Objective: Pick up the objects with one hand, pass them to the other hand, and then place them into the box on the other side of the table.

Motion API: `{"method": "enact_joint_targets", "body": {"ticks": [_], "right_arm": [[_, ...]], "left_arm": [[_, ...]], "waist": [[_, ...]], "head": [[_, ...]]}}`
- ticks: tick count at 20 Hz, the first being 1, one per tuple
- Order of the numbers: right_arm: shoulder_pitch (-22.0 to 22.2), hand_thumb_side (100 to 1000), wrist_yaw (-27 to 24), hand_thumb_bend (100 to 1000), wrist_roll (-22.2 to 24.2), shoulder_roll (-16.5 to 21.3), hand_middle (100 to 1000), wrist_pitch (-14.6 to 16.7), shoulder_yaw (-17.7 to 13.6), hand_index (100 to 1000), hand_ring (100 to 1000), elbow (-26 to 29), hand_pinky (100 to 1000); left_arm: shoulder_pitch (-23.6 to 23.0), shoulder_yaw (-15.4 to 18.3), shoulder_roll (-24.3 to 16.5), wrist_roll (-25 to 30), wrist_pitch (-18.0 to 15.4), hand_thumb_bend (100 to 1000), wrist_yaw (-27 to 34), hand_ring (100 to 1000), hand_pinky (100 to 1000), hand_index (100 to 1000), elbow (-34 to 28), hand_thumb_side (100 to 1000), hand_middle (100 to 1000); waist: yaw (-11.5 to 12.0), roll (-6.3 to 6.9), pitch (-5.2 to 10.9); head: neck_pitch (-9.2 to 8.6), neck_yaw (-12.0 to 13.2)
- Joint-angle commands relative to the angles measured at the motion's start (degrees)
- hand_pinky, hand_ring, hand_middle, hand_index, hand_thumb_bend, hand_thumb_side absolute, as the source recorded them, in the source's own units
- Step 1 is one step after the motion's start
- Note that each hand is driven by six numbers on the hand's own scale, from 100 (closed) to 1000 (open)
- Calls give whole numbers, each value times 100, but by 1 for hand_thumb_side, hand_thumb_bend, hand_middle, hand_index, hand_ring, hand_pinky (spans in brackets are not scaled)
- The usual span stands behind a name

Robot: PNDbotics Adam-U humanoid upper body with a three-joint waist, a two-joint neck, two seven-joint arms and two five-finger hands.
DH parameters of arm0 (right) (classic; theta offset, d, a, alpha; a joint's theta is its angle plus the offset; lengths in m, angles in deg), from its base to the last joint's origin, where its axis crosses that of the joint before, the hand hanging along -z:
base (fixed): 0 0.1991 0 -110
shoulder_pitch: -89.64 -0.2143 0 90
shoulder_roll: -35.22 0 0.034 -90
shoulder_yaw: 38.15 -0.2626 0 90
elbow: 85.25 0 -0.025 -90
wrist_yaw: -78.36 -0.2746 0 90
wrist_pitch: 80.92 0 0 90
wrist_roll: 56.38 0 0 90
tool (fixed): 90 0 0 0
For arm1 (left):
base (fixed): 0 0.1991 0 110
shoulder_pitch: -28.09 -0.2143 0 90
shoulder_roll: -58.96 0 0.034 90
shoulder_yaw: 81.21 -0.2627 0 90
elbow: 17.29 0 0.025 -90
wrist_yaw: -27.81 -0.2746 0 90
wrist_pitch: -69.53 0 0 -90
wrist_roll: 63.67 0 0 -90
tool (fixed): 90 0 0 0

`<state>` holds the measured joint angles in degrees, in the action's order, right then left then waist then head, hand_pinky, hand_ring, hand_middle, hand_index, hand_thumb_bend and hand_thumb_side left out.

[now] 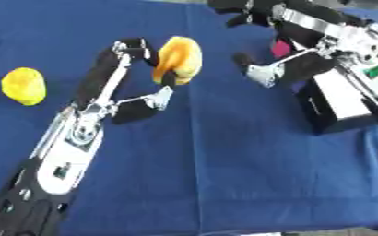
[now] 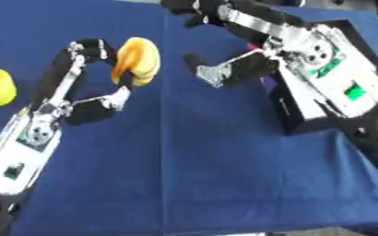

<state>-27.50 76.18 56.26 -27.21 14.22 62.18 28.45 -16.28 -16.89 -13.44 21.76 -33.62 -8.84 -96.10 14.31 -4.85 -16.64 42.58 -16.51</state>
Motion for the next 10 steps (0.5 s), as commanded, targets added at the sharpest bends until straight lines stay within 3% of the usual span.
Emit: {"method": "enact_joint_targets", "body": {"ticks": [1, 10], "right_arm": [[-86, 200, 80, 100, 57, 141, 962, -113, -50, 1000, 1000, 89, 913], [-133, 217, 92, 100, 641, 91, 949, -137, -38, 1000, 1000, 89, 930]], "left_arm": [[130, -13, 72, -38, -49, 100, -91, 577, 765, 445, -134, 396, 524], [170, -51, 121, -145, -134, 100, -249, 577, 763, 444, -94, 376, 522]], "waist": [[17, -65, 3], [119, -94, -82]], "head": [[-100, -49], [-164, -208]]}}
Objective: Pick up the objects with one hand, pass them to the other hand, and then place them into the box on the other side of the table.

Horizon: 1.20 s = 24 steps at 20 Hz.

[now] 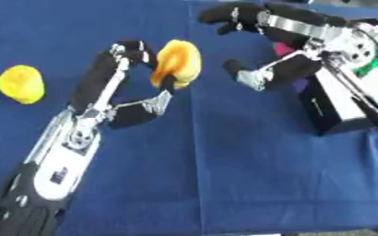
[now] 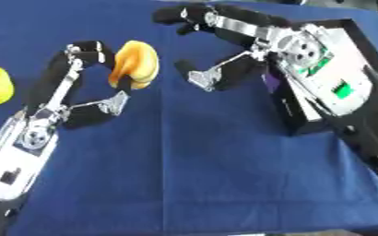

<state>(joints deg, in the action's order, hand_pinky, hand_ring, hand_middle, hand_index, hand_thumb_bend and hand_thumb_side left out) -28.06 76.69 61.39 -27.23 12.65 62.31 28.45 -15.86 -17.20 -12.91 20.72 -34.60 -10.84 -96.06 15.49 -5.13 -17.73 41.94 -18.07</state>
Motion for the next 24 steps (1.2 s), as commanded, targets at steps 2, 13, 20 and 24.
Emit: {"method": "enact_joint_targets", "body": {"ticks": [2, 13, 20, 24], "right_arm": [[-83, 221, 51, 100, 228, 81, 949, 29, -57, 1000, 1000, 89, 934], [-156, 220, 119, 100, 437, 41, 946, 112, -85, 1000, 1000, -87, 940], [-215, 221, 189, 100, 430, 27, 946, 96, -65, 1000, 1000, -185, 943], [-221, 223, 217, 100, 518, 16, 949, 124, -33, 1000, 1000, -221, 946]], "left_arm": [[141, -26, 78, -65, -58, 100, -79, 577, 762, 443, -104, 374, 521], [183, -142, 155, -84, -177, 100, -157, 573, 760, 440, -124, 357, 519], [216, -212, 226, -76, -241, 100, -209, 573, 759, 439, -134, 343, 519], [224, -223, 244, -85, -241, 100, -248, 573, 758, 440, -135, 338, 519]], "waist": [[8, -73, 12], [67, -74, -43], [100, -70, -76], [118, -68, -81]], "head": [[-117, -78], [-147, -193], [-142, -265], [-151, -267]]}}
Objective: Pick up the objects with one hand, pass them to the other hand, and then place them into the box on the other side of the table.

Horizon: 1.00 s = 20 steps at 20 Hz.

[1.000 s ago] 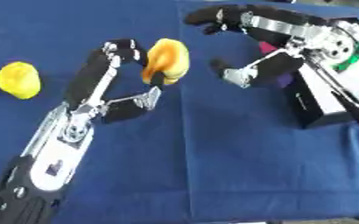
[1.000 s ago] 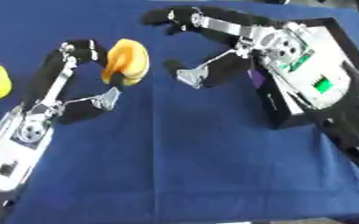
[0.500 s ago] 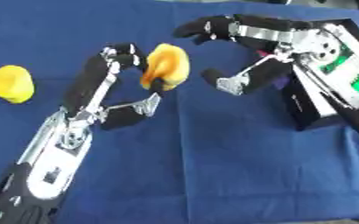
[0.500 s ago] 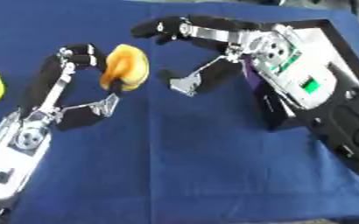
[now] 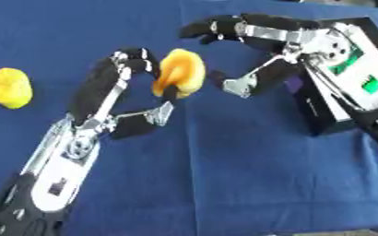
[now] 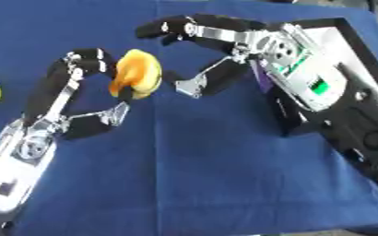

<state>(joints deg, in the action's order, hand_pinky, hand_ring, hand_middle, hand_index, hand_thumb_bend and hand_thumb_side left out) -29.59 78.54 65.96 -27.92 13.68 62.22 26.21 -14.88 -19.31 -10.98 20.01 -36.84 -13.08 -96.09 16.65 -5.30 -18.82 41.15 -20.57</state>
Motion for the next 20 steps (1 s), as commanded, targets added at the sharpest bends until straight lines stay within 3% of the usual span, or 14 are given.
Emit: {"method": "enact_joint_targets", "body": {"ticks": [1, 20], "right_arm": [[-69, 223, 27, 100, 97, 81, 949, 21, -16, 1000, 1000, -3, 946], [-14, 241, -111, 100, 852, 26, 951, -106, 63, 1000, 1000, 62, 950]], "left_arm": [[128, -8, 55, -26, -12, 100, -32, 573, 758, 440, -130, 337, 519], [160, 28, 115, -250, 0, 100, -352, 572, 757, 442, 27, 313, 520]], "waist": [[4, -53, 28], [28, -101, 0]], "head": [[-74, -12], [-95, 13]]}}
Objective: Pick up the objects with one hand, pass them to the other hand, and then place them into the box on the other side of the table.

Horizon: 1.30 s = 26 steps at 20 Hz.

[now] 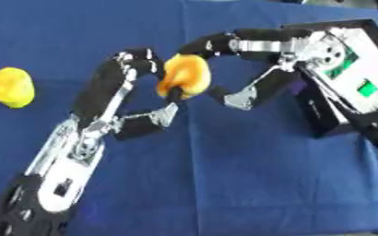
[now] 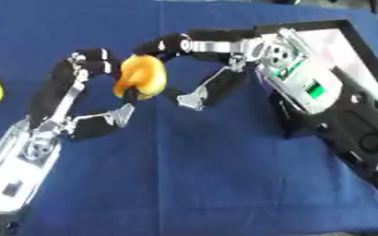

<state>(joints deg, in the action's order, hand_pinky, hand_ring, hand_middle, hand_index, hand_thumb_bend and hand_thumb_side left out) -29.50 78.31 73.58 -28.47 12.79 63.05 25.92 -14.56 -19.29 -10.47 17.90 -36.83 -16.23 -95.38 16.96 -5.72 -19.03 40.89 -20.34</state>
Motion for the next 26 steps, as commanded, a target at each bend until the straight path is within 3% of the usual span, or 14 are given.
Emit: {"method": "enact_joint_targets", "body": {"ticks": [1, 7, 26], "right_arm": [[-27, 239, -120, 100, 102, 77, 950, -48, -22, 1000, 1000, 113, 949], [-41, 228, -164, 100, -9, 66, 945, -214, -45, 1000, 1000, 137, 943], [6, 252, 161, 100, -186, 52, 938, -94, -34, 1000, 1000, 1, 945]], "left_arm": [[128, 26, 74, -40, -4, 100, -45, 572, 756, 442, -14, 314, 519], [131, 5, 136, -82, -71, 100, -60, 571, 757, 444, 82, 320, 520], [160, -91, 137, -287, -165, 100, -164, 564, 750, 442, -110, 270, 519]], "waist": [[-2, -62, 16], [14, -67, -11], [11, -71, -3]], "head": [[-70, -13], [-66, -61], [-58, -93]]}}
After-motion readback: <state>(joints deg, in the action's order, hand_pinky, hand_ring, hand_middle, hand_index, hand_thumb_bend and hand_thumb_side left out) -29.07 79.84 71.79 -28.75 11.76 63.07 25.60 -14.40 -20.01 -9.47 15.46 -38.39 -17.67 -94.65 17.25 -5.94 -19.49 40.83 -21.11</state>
